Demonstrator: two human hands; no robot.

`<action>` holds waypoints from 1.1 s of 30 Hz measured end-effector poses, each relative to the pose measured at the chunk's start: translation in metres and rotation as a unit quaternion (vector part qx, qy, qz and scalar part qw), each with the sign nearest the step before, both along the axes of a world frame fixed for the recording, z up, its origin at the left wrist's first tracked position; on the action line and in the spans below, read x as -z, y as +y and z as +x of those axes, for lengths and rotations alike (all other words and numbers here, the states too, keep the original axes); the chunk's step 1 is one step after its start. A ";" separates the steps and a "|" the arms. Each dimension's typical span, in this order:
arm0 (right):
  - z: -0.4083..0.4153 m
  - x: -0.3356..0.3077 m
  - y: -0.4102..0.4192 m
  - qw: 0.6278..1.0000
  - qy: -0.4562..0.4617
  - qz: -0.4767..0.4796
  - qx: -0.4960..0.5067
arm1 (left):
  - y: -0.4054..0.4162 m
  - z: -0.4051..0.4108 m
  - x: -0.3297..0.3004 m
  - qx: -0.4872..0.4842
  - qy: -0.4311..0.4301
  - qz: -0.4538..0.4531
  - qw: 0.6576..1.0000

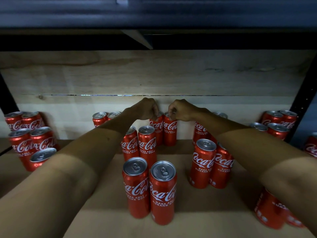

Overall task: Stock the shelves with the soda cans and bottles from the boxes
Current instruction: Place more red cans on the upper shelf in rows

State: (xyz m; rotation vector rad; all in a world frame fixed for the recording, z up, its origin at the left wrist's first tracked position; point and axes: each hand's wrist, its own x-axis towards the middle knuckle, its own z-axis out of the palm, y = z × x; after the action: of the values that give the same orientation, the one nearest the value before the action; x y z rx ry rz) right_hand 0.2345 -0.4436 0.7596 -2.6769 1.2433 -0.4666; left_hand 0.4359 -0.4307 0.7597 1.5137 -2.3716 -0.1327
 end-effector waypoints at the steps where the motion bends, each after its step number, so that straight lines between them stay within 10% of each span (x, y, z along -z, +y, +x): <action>1: 0.000 0.001 0.001 1.000 -0.005 0.001 0.003 | 0.000 0.000 0.000 -0.005 0.002 0.001 1.000; 33: 0.021 -0.046 0.179 0.980 -0.090 -0.078 0.159 | 0.141 0.057 -0.036 -0.026 0.034 -0.102 0.994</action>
State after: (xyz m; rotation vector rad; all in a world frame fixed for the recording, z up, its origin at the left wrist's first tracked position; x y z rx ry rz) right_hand 0.2553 -0.2642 0.8060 -2.4881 1.6453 -0.8618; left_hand 0.4929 -0.2899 0.7953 1.4490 -2.2155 0.0665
